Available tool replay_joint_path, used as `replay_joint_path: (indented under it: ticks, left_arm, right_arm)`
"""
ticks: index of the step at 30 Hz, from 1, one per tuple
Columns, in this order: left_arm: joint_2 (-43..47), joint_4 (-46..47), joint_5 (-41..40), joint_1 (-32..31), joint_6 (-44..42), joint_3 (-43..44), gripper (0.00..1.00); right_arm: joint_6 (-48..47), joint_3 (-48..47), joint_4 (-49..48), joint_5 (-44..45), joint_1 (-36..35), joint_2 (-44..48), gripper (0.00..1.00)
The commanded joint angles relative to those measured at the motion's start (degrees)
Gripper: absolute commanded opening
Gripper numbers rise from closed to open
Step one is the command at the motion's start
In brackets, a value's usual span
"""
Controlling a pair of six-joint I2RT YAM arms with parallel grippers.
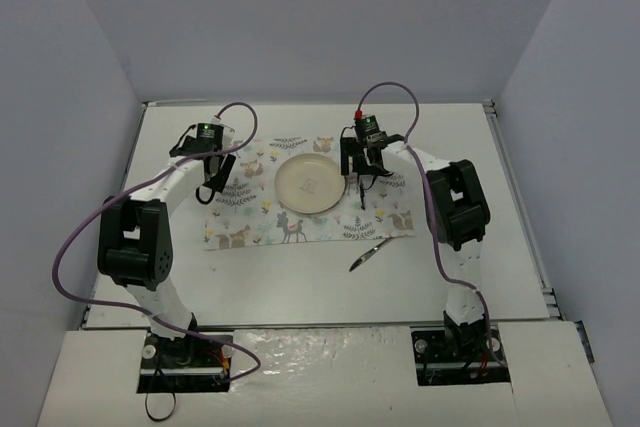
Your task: Set the dinner table for one person
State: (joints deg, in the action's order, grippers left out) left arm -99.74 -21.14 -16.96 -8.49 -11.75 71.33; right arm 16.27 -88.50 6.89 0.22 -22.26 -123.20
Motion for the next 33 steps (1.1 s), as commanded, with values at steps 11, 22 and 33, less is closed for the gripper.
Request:
replay_joint_path:
  ticks: [11,22,33]
  left_arm:
    - [7.2,0.0,5.5,-1.0,-3.7,4.6,0.76]
    - [5.8,-12.7,16.9,-20.2,-14.6,7.3,0.76]
    - [-6.9,-12.6,17.0,-41.0,-3.2,17.5,0.69]
  right_arm:
    - [-11.2,2.7,-3.1,-1.4,-4.0,20.9,0.76]
    - [-28.9,6.9,-7.8,20.8,-0.3,40.3,0.85]
    - [-26.3,22.0,-11.3,18.8,16.5,44.9,0.86]
